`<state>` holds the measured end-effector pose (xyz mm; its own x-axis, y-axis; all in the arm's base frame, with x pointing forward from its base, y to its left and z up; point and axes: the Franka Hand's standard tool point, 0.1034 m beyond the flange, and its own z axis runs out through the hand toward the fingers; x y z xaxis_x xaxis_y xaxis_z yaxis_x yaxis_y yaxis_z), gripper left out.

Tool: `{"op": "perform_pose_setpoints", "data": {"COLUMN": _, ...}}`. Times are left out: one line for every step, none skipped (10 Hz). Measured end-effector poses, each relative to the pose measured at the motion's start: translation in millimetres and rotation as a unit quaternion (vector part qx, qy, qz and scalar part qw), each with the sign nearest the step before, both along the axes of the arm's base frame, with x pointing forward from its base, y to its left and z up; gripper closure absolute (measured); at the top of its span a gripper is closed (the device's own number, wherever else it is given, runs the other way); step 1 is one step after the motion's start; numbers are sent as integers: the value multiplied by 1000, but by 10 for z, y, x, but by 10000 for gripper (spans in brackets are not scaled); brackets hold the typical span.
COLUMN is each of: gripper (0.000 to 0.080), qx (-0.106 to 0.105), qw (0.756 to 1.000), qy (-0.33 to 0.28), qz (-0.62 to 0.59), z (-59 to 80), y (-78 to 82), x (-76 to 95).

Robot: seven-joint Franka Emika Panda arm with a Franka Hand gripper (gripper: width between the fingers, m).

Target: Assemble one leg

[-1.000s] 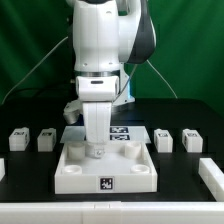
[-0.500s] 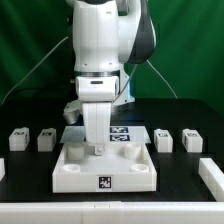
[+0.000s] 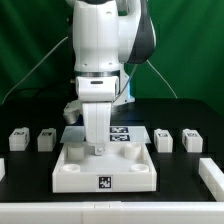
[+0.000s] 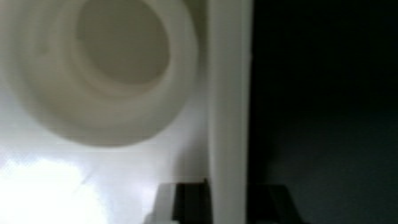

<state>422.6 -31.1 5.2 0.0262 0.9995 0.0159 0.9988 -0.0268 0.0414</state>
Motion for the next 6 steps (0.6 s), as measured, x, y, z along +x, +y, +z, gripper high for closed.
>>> {"op": "perform_pose_setpoints", "data": {"gripper": 741, "qx": -2, "qw": 1000, "qy": 5, "qz": 4, "z": 27, "y": 41, "x": 89}}
{"op": "perform_pose_setpoints", "data": {"gripper": 741, "qx": -3, "qw": 1000, "qy": 2, "qz": 7, "z": 63, "y": 88, "x": 216}}
{"op": "perform_pose_setpoints", "data": {"gripper": 741, "qx": -3, "qw": 1000, "qy": 2, "qz": 2, "z": 76, "y": 163, "x": 335}}
{"op": "perform_pose_setpoints", "data": {"gripper": 741, "qx": -3, "qw": 1000, "qy": 3, "qz": 1, "z": 77, "y": 261, "x": 501}}
{"op": "perform_pose_setpoints", "data": {"gripper": 741, "qx": -4, "qw": 1000, "qy": 8, "qz": -2, "z": 77, "y": 326, "x": 627}}
{"op": "perform_pose_setpoints", "data": {"gripper": 741, "qx": -5, "qw": 1000, "qy": 26, "qz": -3, "z": 43, "y": 411, "x": 708}}
